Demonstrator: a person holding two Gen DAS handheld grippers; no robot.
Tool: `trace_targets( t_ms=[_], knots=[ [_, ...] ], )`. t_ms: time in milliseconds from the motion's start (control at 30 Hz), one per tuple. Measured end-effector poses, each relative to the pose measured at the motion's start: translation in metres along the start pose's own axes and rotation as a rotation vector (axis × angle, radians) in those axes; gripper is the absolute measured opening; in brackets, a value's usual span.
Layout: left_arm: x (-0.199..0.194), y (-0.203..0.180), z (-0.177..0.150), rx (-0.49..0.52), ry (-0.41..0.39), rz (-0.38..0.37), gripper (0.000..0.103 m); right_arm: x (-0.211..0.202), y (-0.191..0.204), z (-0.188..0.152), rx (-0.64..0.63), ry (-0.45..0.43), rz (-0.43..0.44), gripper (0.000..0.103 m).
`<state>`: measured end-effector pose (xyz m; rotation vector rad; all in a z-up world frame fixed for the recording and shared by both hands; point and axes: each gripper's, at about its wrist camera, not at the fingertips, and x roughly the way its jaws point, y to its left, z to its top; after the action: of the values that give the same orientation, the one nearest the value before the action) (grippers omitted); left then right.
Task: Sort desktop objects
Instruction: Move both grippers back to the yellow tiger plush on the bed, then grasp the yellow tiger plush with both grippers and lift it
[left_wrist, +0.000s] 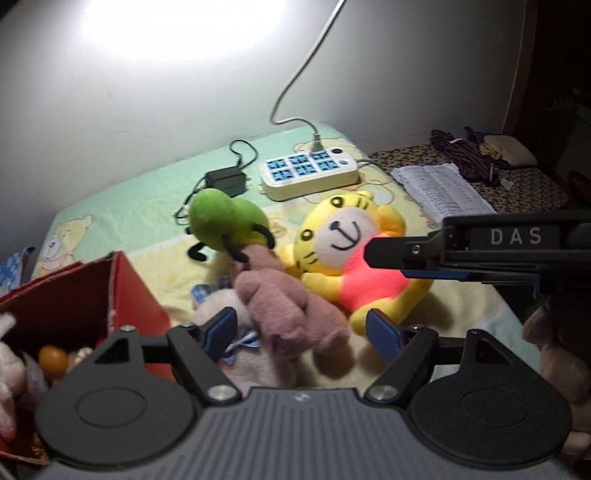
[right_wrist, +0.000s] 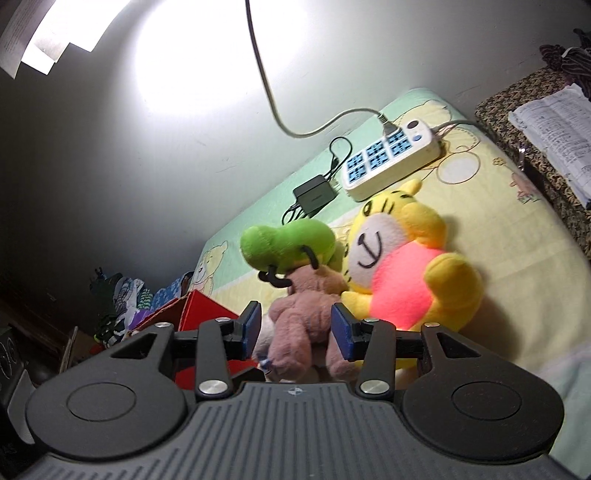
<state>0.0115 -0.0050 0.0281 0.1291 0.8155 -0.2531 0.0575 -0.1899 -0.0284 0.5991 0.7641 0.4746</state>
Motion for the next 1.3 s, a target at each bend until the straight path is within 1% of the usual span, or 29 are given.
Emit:
trace_targets(
  t_ms=[67, 167, 267, 333, 400, 467, 567, 633, 767, 833, 967, 1033, 1067, 1133, 1167, 1233, 1300],
  knots=[
    [0.010, -0.010, 0.003, -0.011, -0.008, -0.063, 0.081, -0.002, -0.009, 0.006, -0.015, -0.020, -0.036, 0.049],
    [0.032, -0.023, 0.009, -0.026, 0.005, -0.123, 0.080, 0.000, -0.024, 0.018, -0.040, -0.035, -0.078, 0.049],
    [0.053, -0.029, 0.015, -0.039, 0.019, -0.150, 0.080, 0.004, -0.042, 0.031, -0.036, -0.032, -0.102, 0.054],
    [0.066, -0.027, 0.019, -0.073, 0.043, -0.199, 0.080, 0.007, -0.051, 0.038, -0.034, -0.027, -0.114, 0.055],
    [0.079, -0.021, 0.024, -0.128, 0.070, -0.261, 0.080, 0.013, -0.060, 0.044, -0.038, -0.017, -0.130, 0.056],
    [0.089, -0.018, 0.026, -0.167, 0.083, -0.296, 0.080, 0.018, -0.066, 0.048, -0.034, -0.009, -0.128, 0.060],
    [0.106, -0.014, 0.026, -0.206, 0.111, -0.308, 0.080, 0.030, -0.075, 0.054, -0.012, 0.025, -0.098, 0.061],
    [0.115, -0.006, 0.026, -0.244, 0.128, -0.332, 0.080, 0.039, -0.079, 0.056, -0.005, 0.046, -0.078, 0.062],
    [0.130, 0.006, 0.027, -0.296, 0.149, -0.378, 0.080, 0.060, -0.084, 0.057, -0.004, 0.092, -0.070, 0.063],
    [0.138, 0.008, 0.027, -0.303, 0.165, -0.381, 0.080, 0.071, -0.088, 0.056, 0.011, 0.116, -0.071, 0.065],
    [0.150, 0.012, 0.026, -0.325, 0.180, -0.402, 0.080, 0.088, -0.100, 0.054, 0.066, 0.161, -0.051, 0.065],
    [0.152, 0.013, 0.027, -0.321, 0.184, -0.405, 0.081, 0.092, -0.105, 0.052, 0.092, 0.169, -0.038, 0.065],
    [0.152, 0.012, 0.027, -0.312, 0.183, -0.403, 0.081, 0.093, -0.107, 0.051, 0.109, 0.171, -0.029, 0.064],
    [0.153, 0.011, 0.028, -0.307, 0.183, -0.405, 0.081, 0.092, -0.110, 0.050, 0.142, 0.177, -0.004, 0.055],
    [0.153, 0.010, 0.028, -0.303, 0.184, -0.405, 0.081, 0.091, -0.111, 0.049, 0.152, 0.178, 0.004, 0.053],
    [0.153, 0.008, 0.028, -0.286, 0.188, -0.404, 0.081, 0.086, -0.113, 0.050, 0.167, 0.180, 0.014, 0.046],
    [0.151, 0.007, 0.028, -0.275, 0.190, -0.406, 0.081, 0.081, -0.116, 0.050, 0.202, 0.184, 0.031, 0.043]
  ],
)
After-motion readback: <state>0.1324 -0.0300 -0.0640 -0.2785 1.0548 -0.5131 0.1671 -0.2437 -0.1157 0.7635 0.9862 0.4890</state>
